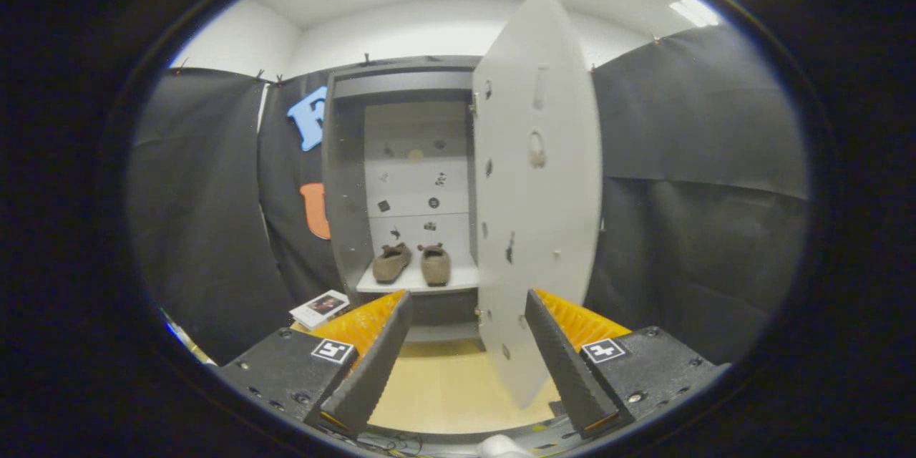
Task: Open the shoe cabinet door, grab the shoes and put them into the shoe cabinet, then close the shoe cabinet door.
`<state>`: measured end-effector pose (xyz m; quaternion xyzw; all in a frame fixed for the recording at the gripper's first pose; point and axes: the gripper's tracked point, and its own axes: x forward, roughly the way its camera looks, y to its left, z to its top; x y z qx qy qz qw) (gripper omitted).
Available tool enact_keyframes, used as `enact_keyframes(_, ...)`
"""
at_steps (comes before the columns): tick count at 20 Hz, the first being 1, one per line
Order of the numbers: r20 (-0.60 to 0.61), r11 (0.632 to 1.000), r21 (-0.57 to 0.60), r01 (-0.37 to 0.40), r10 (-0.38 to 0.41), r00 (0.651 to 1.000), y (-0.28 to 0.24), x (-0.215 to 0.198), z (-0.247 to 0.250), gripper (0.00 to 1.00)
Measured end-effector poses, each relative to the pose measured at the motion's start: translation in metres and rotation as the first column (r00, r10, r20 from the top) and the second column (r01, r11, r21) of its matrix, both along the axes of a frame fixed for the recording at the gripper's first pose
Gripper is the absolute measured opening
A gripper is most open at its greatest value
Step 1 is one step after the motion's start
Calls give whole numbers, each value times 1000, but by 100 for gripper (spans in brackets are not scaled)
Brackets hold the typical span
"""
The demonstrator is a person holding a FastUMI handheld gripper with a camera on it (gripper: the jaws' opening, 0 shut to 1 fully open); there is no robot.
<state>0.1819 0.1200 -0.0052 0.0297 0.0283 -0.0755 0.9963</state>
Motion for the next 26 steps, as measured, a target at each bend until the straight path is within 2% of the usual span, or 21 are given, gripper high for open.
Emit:
enact_keyframes(4, 17, 994, -1, 108, -108, 994, -71, -17, 1, 100)
enact_keyframes(8, 14, 991, 5, 134, -134, 991, -130, -5, -1, 100)
enact_keyframes(10, -6, 994, 14, 109, -109, 994, -151, 10, -7, 100)
enact_keyframes(13, -20, 999, 28, 22, -22, 1000, -176, 45, -9, 100)
enact_keyframes(17, -19, 995, 9, -99, 99, 995, -177, 73, -6, 100)
enact_keyframes(19, -9, 988, -9, -152, 152, 988, -173, 81, -4, 100)
enact_keyframes(26, -28, 969, -27, -244, 244, 969, -163, 90, -3, 98)
